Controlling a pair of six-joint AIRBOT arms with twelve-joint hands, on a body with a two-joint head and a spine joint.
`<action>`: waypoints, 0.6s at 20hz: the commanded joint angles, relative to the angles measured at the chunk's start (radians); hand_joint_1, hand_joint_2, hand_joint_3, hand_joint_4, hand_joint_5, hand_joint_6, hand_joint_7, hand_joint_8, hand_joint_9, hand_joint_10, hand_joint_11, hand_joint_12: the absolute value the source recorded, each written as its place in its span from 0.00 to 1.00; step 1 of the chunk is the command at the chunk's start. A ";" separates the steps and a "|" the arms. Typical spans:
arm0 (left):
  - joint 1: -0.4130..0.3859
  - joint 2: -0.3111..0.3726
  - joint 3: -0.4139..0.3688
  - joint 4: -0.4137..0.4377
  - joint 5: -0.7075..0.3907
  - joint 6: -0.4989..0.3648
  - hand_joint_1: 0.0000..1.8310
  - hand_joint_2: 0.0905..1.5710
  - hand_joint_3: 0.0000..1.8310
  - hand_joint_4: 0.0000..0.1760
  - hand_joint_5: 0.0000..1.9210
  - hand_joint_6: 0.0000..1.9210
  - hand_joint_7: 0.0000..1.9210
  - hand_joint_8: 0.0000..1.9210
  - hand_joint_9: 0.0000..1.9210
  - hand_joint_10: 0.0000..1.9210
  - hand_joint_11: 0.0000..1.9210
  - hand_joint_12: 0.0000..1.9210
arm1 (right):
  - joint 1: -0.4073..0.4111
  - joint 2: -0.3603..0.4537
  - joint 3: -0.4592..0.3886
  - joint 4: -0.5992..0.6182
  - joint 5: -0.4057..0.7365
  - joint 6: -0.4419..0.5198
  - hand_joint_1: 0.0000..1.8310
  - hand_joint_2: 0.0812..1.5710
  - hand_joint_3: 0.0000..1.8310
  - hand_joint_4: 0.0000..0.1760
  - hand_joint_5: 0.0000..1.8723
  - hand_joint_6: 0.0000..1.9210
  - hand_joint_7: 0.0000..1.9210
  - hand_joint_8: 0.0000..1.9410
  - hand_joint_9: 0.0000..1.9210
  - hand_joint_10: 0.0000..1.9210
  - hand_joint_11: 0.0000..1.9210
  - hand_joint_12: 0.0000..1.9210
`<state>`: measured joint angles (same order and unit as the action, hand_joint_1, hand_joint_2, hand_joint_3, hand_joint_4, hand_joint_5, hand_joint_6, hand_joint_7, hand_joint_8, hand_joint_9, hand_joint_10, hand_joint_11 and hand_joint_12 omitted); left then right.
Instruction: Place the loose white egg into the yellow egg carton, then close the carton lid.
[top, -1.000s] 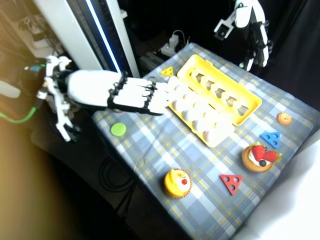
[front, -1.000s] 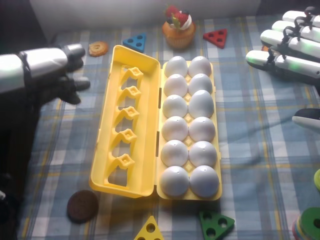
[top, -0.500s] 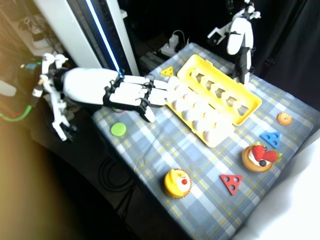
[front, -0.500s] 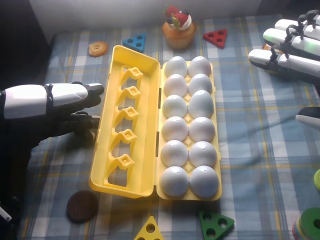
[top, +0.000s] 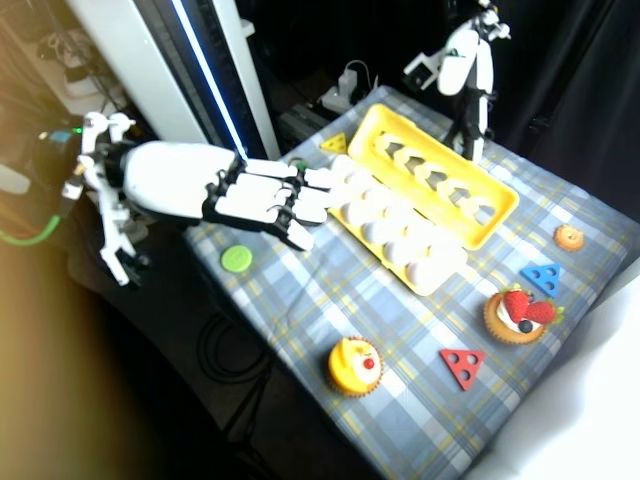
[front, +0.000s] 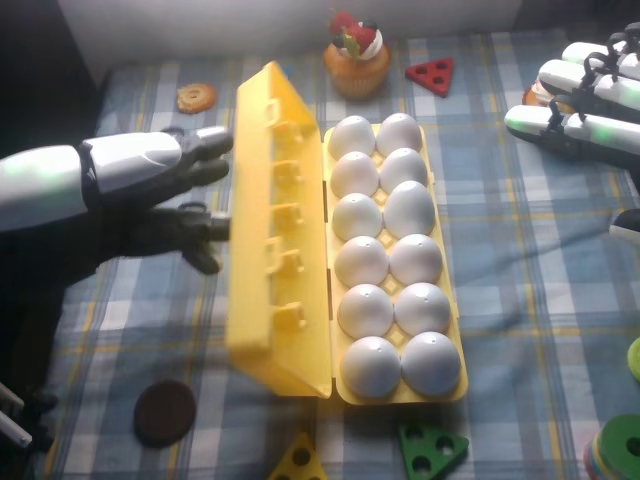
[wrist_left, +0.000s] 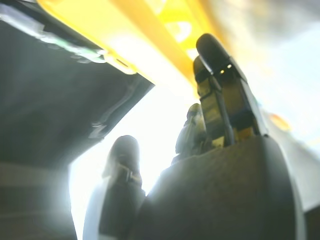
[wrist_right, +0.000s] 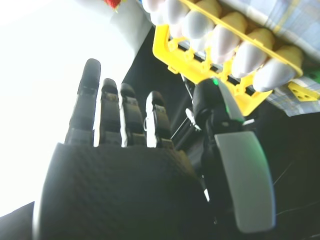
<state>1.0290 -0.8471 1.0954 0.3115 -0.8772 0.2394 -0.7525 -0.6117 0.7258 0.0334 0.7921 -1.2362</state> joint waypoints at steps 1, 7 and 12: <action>-0.023 0.004 -0.007 -0.018 -0.140 0.001 0.00 0.84 0.00 0.14 0.00 0.00 0.00 0.00 0.30 0.01 0.19 0.65 | 0.006 0.010 0.001 0.005 0.120 -0.008 0.37 0.86 0.00 0.77 0.00 0.00 0.00 0.00 0.00 0.00 0.00 0.33; -0.217 -0.034 0.014 0.171 -0.049 -0.007 0.00 0.81 0.00 0.47 0.00 0.00 0.04 0.00 0.24 0.00 0.04 0.73 | 0.004 0.017 -0.002 0.005 0.121 -0.008 0.38 0.85 0.00 0.59 0.00 0.00 0.00 0.00 0.00 0.00 0.00 0.42; -0.380 -0.202 0.142 0.493 0.141 -0.229 0.00 0.85 0.00 0.25 0.00 0.00 0.02 0.00 0.15 0.00 0.01 0.82 | -0.005 0.028 -0.008 0.006 0.133 -0.008 0.39 0.85 0.00 0.54 0.00 0.00 0.00 0.00 0.00 0.00 0.00 0.45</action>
<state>0.6449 -1.0592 1.2442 0.8402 -0.7231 -0.0048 -0.7658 -0.5900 0.7185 0.0334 0.8017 -1.2366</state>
